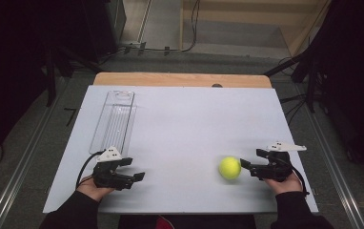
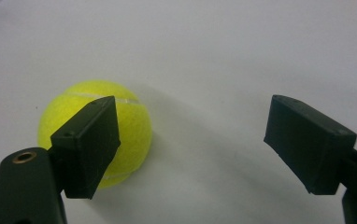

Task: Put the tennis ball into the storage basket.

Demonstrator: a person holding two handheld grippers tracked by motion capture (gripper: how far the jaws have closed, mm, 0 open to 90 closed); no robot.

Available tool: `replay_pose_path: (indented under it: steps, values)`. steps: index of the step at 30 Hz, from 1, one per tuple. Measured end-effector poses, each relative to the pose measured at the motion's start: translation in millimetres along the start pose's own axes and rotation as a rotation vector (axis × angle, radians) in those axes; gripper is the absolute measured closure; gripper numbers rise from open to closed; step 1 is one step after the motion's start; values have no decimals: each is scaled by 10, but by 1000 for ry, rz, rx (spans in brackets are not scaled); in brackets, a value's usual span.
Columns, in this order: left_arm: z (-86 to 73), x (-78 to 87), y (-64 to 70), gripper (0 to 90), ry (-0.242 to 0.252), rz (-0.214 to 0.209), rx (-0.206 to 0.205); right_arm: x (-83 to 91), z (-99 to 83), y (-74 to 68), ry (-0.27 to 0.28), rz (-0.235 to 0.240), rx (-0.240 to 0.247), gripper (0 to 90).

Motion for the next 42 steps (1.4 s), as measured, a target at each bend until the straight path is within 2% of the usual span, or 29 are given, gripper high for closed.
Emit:
replay_pose_path:
  steps: [5, 9, 18, 32, 39, 42]
  values:
    - [3, -2, 5, 227, -2, 5, -2, 31, 9, -28, 38, 45, 6, 160]
    - [-2, -1, 2, 226, -1, 2, -1, 12, 2, -27, 12, 43, 2, 160]
    - [0, -1, 3, 227, 1, 2, 1, 5, -2, -22, 5, 39, -1, 160]
    - [0, 3, 0, 227, 1, 1, -2, 9, -2, -16, -2, 33, -6, 162]
    - [0, 5, 0, 227, 0, 3, -1, 32, 20, -25, 0, 49, -13, 162]
    - [1, 2, 2, 227, 1, 4, 0, 57, 62, -76, 10, 53, 0, 162]
Point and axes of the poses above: each handheld gripper's, and its own axes: x roughly backward along the jaws, z roughly out of its top, y roughly to its right, the point moved 2 cm from there along -x, roughly forward along the jaws, and after that the axes turned 15 degrees about -x, right-handed, at the moved point
